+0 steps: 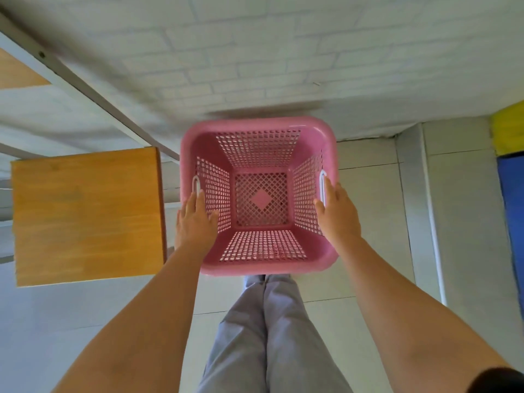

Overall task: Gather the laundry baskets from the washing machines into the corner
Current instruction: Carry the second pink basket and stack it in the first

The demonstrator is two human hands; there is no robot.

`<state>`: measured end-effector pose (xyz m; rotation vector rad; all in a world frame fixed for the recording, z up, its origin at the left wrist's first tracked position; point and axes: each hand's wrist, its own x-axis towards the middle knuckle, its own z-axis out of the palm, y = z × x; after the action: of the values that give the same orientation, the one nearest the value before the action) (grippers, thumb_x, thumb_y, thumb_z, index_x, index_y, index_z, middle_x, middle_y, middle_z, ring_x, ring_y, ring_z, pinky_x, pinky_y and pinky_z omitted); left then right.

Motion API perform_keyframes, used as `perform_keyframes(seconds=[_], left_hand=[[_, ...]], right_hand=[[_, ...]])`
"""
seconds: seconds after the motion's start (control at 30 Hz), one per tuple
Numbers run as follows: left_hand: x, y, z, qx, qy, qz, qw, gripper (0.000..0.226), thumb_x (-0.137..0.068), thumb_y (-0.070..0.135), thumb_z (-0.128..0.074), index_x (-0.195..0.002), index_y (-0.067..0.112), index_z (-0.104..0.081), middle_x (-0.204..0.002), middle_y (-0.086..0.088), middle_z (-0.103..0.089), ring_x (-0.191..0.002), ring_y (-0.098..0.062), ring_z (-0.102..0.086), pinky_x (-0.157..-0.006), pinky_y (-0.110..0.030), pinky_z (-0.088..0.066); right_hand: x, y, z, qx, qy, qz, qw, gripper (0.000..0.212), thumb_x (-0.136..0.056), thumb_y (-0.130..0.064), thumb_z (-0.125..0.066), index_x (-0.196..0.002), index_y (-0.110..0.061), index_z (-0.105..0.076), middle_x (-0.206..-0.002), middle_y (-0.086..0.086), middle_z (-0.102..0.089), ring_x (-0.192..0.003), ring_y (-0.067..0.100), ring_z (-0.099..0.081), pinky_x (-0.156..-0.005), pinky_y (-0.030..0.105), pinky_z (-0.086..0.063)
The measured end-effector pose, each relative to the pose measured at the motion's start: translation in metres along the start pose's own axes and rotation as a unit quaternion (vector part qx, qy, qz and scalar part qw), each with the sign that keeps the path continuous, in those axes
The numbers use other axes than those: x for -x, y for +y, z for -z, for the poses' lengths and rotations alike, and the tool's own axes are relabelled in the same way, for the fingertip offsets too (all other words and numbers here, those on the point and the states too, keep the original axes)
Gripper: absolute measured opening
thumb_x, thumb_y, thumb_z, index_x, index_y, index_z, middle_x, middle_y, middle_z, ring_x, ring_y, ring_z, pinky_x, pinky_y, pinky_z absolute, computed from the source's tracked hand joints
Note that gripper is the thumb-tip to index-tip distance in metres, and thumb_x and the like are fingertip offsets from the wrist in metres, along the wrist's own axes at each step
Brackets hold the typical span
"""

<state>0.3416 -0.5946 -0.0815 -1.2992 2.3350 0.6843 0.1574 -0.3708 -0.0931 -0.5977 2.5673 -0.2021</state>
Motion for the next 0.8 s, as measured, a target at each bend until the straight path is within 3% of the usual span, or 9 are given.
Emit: perform_keyframes(seconds=[0.23, 0.43, 0.57, 0.8], left_hand=[[0.041, 0.030, 0.025, -0.043, 0.017, -0.075, 0.996, 0.057, -0.100, 0.039, -0.036, -0.150, 0.016, -0.022, -0.160, -0.008, -0.020, -0.148, -0.027, -0.015, -0.120, -0.046, -0.015], [0.080, 0.045, 0.045, -0.106, 0.021, -0.189, 0.976, 0.056, -0.100, 0.040, -0.033, -0.149, 0.015, -0.027, -0.158, -0.009, -0.024, -0.148, -0.026, -0.016, -0.121, -0.044, -0.011], [0.106, 0.053, 0.053, -0.152, 0.019, -0.272, 0.950, 0.057, -0.100, 0.042, -0.029, -0.150, 0.014, -0.025, -0.159, -0.009, -0.023, -0.148, -0.026, -0.015, -0.120, -0.042, -0.007], [0.155, 0.078, 0.049, -0.221, 0.008, -0.406, 0.887, 0.053, -0.101, 0.037, -0.031, -0.147, 0.010, -0.030, -0.155, -0.013, -0.031, -0.146, -0.028, -0.021, -0.120, -0.044, -0.015]], right_hand=[[0.053, 0.002, 0.035, 0.013, 0.000, 0.001, 1.000, 0.055, -0.101, -0.035, -0.035, -0.149, -0.010, -0.024, -0.152, 0.015, -0.033, -0.138, 0.030, -0.034, -0.112, 0.044, -0.034], [0.116, 0.003, 0.065, 0.007, 0.042, -0.021, 0.999, 0.052, -0.101, -0.035, -0.033, -0.145, -0.009, -0.032, -0.150, 0.015, -0.037, -0.138, 0.030, -0.035, -0.111, 0.040, -0.031], [0.169, 0.010, 0.070, -0.004, 0.064, -0.064, 0.996, 0.053, -0.100, -0.036, -0.035, -0.146, -0.009, -0.032, -0.152, 0.014, -0.035, -0.140, 0.029, -0.032, -0.114, 0.040, -0.027], [0.273, 0.038, 0.064, -0.096, 0.108, -0.176, 0.974, 0.054, -0.102, -0.035, -0.033, -0.150, -0.011, -0.026, -0.156, 0.012, -0.029, -0.144, 0.029, -0.025, -0.117, 0.040, -0.023]])
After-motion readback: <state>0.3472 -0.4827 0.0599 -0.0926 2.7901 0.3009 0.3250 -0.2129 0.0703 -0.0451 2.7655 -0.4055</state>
